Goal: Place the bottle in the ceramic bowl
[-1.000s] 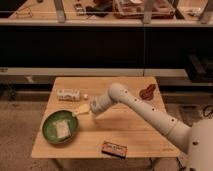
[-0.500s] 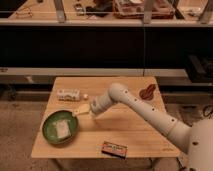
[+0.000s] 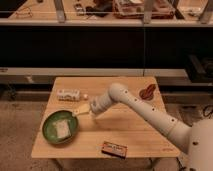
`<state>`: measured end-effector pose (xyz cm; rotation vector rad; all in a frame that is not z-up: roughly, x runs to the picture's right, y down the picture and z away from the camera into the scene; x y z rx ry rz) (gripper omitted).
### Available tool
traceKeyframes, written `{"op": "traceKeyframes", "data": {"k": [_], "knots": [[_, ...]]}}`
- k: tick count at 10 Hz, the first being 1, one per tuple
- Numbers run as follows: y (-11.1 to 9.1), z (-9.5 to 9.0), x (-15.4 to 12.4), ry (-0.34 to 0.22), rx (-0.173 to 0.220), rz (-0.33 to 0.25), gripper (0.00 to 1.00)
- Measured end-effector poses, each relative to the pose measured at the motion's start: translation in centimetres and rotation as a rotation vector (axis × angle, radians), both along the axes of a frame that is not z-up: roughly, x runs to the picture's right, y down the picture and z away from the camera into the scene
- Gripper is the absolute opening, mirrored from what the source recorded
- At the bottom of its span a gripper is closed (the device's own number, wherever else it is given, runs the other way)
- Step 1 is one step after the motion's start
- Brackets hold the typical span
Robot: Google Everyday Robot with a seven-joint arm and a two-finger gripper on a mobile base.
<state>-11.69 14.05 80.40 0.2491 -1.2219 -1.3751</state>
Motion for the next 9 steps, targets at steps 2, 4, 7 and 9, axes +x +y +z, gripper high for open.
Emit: {"op": "traceKeyframes", "data": {"k": [2,4,7,9], "knots": [[0.0,0.0,0.0,0.000,0.000,0.000,0.80],[0.0,0.0,0.0,0.000,0.000,0.000,0.80],[-0.2,0.6,0.4,0.018,0.041,-0.043,0.80],[-1.3,1.7,0.6,0.051,0.148,-0.161,0.80]]}}
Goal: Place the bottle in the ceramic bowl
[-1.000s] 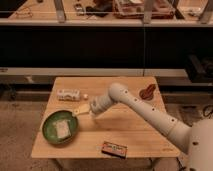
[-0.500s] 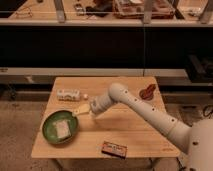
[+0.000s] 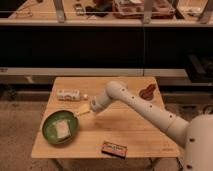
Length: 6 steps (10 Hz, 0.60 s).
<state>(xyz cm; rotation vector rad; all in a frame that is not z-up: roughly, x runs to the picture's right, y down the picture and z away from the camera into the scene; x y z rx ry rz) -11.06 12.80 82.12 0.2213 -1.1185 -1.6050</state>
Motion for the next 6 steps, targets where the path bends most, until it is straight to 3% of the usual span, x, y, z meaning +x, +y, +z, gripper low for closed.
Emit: {"op": "traceKeyframes", "data": {"k": [1,2,4,6], "knots": [[-0.9,0.5,-0.3,0.014,0.069,-0.074,0.80],[-2.5,0.8,-0.8,0.022,0.166,-0.165,0.80],[-4.5,0.7,-1.7,0.028,0.283,-0.259,0.80],[-4.8,0.8,-1.7,0.031,0.302,-0.272,0.80]]}}
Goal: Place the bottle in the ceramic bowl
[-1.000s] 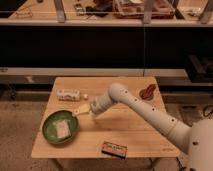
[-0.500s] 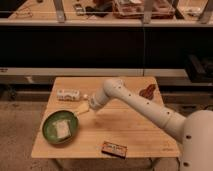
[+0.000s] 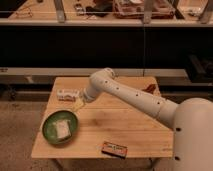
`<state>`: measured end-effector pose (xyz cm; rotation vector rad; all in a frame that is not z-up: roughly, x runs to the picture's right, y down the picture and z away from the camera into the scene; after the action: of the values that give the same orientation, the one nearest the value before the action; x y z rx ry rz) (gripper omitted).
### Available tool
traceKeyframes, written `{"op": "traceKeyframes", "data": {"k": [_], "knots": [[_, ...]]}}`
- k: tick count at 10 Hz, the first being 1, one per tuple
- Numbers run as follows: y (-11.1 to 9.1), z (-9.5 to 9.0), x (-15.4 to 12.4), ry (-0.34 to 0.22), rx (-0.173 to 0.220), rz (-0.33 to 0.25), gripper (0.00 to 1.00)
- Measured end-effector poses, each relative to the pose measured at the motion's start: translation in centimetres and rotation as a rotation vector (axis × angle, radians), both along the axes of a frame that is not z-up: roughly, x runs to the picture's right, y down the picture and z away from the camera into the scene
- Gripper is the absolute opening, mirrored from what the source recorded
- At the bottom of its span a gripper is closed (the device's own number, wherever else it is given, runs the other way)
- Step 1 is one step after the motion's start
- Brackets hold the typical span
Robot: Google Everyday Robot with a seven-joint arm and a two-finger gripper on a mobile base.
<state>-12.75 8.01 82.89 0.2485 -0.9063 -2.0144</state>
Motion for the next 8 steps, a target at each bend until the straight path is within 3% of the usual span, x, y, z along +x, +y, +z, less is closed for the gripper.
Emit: {"op": "traceKeyframes", "data": {"k": [2,3,6,8], "knots": [[-0.1,0.1,0.0,0.000,0.003,0.000,0.80],[-0.6,0.5,0.1,0.004,0.025,-0.001,0.80],[-4.6,3.6,-1.2,0.004,0.169,-0.010,0.80],[-6.1,5.3,-1.6,0.005,0.237,-0.023,0.80]]}}
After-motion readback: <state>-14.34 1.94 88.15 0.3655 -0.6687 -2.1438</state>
